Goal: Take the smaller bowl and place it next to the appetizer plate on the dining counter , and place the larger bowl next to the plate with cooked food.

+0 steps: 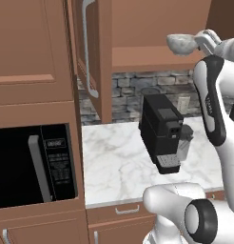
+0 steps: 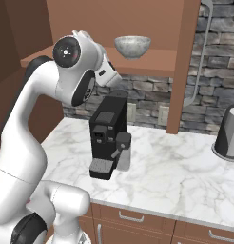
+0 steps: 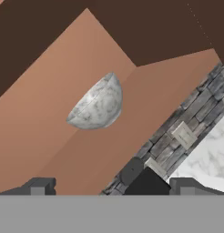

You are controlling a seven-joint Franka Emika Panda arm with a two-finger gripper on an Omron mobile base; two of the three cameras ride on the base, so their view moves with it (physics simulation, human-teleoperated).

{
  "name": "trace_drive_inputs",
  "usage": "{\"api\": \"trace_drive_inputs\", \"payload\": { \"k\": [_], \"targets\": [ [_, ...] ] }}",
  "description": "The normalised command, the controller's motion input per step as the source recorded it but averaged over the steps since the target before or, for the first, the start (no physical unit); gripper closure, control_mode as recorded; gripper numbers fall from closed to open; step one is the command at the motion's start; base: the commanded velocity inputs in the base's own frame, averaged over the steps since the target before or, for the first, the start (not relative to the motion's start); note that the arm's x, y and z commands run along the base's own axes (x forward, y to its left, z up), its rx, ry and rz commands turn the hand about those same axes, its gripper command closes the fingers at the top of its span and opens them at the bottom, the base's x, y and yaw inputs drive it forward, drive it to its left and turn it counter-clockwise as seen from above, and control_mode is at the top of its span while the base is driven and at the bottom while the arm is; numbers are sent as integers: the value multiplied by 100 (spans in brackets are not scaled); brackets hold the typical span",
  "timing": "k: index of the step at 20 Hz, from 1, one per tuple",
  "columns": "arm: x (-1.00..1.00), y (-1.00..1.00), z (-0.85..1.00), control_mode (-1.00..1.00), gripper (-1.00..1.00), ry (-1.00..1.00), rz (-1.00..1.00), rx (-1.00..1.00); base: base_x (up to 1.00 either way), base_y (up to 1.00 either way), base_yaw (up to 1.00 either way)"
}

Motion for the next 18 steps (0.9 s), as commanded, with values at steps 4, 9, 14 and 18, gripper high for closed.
{"api": "trace_drive_inputs", "payload": {
  "k": [4,9,14,18],
  "targets": [
    [45,0,9,-100,-100,22,0,-5,0,0,0],
    [55,0,0,-100,-100,5,0,0,0,0,0],
    [36,-1,0,-100,-100,-8,0,0,0,0,0],
    [44,-14,0,-100,-100,-5,-1,0,0,0,0]
  ]
}}
